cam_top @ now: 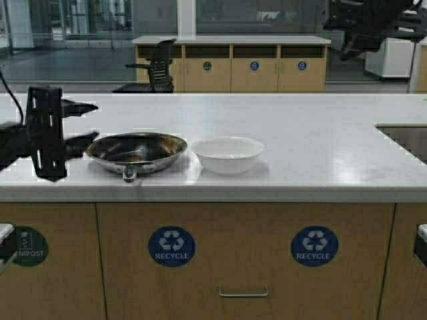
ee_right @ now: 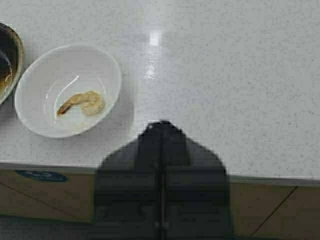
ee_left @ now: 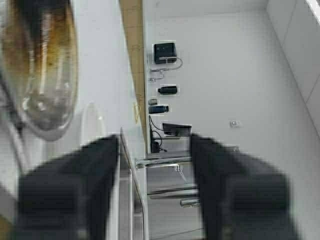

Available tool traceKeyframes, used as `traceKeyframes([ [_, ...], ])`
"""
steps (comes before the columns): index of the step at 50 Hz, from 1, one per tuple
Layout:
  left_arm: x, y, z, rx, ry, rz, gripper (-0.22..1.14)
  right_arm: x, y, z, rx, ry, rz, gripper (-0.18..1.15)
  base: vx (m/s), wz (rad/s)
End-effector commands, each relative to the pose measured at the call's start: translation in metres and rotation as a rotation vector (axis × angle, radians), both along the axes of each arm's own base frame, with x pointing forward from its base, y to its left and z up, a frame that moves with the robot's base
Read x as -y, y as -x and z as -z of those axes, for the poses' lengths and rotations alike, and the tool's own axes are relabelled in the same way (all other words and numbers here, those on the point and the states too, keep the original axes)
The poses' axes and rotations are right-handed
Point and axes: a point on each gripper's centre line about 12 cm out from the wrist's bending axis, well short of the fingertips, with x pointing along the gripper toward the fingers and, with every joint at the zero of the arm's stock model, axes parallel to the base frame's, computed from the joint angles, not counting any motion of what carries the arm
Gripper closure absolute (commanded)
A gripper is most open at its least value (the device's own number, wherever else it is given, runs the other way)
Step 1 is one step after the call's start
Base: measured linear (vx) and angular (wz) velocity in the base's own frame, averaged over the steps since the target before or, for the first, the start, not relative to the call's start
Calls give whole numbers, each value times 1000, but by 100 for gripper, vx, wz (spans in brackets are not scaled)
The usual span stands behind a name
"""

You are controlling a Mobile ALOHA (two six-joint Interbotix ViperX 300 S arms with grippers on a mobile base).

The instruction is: Add oil to the pan and cook the shrimp and serve it

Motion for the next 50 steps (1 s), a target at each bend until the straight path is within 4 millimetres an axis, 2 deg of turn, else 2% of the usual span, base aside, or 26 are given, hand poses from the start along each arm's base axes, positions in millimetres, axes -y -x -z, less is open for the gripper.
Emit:
traceKeyframes([
  [1,-1,-2,-36,73,-68,-9,65,-1,-4,-13,40,-11,1,89,0,0],
  [3,0,-2,-45,94,-105,-6,83,-1,-4,-13,38,-11,0,89,0,0],
  [5,1,-2,-54,120,-147,1,96,-1,-4,-13,40,-11,0,89,0,0],
  [7,2,-2,-61,136,-189,6,100,-1,-3,-13,39,-10,-1,89,0,0],
  [15,6,-2,-84,94,-391,48,83,-1,-3,-13,37,-11,0,89,0,0],
  [26,6,0,-118,97,-656,85,85,-2,-2,-13,25,-10,-6,89,0,0],
  [35,23,-1,-142,116,-907,135,85,-2,0,-14,7,-11,-13,89,0,0],
  [41,36,-2,-151,110,-1080,165,85,-3,0,-18,8,-13,-18,89,0,0],
  [50,38,0,-157,151,-1175,174,85,-3,4,-20,-1,-9,-28,89,0,0],
])
